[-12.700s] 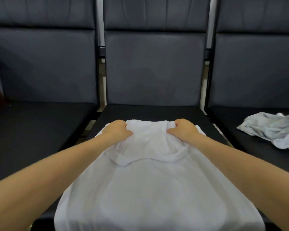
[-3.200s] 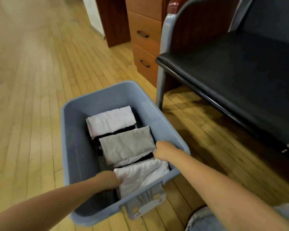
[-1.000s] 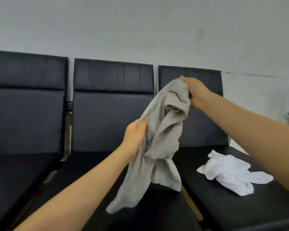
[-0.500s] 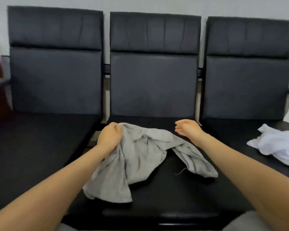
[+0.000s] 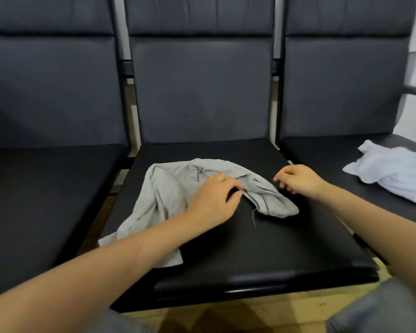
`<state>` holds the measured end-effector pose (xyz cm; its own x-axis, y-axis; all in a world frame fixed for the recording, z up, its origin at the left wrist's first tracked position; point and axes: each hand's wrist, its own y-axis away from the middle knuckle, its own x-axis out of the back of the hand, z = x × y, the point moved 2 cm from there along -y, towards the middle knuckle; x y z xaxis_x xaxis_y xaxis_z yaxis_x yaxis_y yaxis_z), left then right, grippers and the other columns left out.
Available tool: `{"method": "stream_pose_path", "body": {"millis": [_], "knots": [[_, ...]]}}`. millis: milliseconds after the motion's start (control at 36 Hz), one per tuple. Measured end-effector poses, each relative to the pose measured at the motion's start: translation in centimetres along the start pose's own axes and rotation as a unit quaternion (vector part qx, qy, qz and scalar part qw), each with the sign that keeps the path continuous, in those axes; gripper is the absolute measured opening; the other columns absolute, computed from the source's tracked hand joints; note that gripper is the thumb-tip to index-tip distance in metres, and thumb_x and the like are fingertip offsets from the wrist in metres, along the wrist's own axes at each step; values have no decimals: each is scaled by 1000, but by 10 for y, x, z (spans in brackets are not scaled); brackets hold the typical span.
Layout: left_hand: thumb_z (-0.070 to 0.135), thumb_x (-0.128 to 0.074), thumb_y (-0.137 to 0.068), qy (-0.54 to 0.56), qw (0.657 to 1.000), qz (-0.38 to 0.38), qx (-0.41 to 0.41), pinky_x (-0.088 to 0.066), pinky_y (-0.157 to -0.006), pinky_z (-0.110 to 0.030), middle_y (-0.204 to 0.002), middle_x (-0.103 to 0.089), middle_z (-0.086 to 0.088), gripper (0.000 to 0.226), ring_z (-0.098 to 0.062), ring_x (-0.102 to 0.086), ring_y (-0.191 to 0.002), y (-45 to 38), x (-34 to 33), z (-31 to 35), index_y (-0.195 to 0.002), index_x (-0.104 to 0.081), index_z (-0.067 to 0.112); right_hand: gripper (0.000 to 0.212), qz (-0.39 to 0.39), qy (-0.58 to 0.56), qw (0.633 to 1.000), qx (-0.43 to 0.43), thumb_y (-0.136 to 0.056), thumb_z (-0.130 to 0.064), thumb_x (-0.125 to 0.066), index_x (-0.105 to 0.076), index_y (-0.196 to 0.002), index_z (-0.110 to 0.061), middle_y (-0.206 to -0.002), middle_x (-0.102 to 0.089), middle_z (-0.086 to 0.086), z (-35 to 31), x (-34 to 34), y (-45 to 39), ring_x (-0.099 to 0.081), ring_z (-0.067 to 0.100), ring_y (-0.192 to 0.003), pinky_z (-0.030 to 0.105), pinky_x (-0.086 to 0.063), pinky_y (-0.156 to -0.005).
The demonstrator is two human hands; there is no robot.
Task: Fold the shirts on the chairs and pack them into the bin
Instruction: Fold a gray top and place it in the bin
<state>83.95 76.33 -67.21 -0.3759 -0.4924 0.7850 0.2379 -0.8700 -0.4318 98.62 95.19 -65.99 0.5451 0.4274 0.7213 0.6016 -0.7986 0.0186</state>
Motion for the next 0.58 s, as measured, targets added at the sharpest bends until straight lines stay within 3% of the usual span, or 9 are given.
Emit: {"method": "stream_pose_path", "body": {"millis": [111, 194, 250, 306, 389, 472, 500, 583], "knots": [[39, -56, -94, 19, 997, -58, -54, -37, -104, -29, -124, -55, 4, 37, -13, -46, -121, -29, -18, 22, -127, -57, 22, 26, -37, 47, 998, 28, -98, -9, -43, -64, -86, -17, -74, -62, -1, 11, 10, 17, -52, 9, -59, 11, -41, -50], [48, -63, -88, -2, 982, -142, -121, -35, -107, -31, -134, -48, 4, 56, -12, -41, -126, -49, -37, 37, -136, -48, 24, 29, -71, 85, 992, 65, -97, -5, -43, -62, -87, -26, -78, -62, -7, 22, 19, 31, -53, 2, -61, 15, -44, -63], [54, -64, -84, -52, 965, -205, -156, -35, -106, -32, -126, -51, 7, 48, -10, -43, -120, -59, -50, 43, -123, -56, 28, 26, -76, 95, 989, 81, -97, -6, -45, -64, -93, -23, -79, -60, -12, 28, 25, 39, -54, -5, -62, 9, -41, -65], [51, -62, -87, -71, 958, -230, -155, -44, -94, -37, -104, -54, 8, 27, -11, -51, -100, -66, -58, 46, -93, -59, 26, 24, -74, 95, 988, 92, -98, -7, -47, -67, -98, -20, -80, -59, -15, 33, 29, 44, -55, -6, -70, 6, -40, -68], [41, -58, -93, 129, 962, -239, -33, -49, -72, -31, -76, -52, 3, 35, -11, -53, -70, -71, -55, 44, -70, -51, 15, 24, -61, 97, 988, 101, -97, -8, -47, -68, -102, -19, -86, -60, -16, 41, 29, 48, -56, 0, -81, 8, -40, -73], [38, -55, -96, 310, 936, -133, 98, -42, -60, -21, -67, -50, 3, 36, -11, -48, -62, -77, -35, 42, -65, -49, 20, 26, -46, 99, 987, 121, -101, -15, -41, -66, -107, -19, -86, -59, -15, 41, 25, 49, -54, -1, -80, 5, -37, -73], [38, -54, -96, 342, 925, -80, 143, -45, -62, -21, -69, -55, 3, 35, -12, -53, -67, -80, -27, 40, -66, -54, 21, 25, -44, 95, 987, 121, -102, -21, -41, -66, -107, -20, -86, -60, -13, 40, 23, 48, -55, 1, -82, 9, -40, -77], [39, -58, -94, 454, 851, 28, 261, -49, -90, -34, -95, -69, 0, 21, -17, -64, -94, -85, -2, 28, -85, -68, 23, 27, -35, 56, 992, 106, -99, -44, -43, -64, -94, -30, -86, -64, -10, 32, 15, 44, -60, 8, -87, 32, -48, -89]]}}
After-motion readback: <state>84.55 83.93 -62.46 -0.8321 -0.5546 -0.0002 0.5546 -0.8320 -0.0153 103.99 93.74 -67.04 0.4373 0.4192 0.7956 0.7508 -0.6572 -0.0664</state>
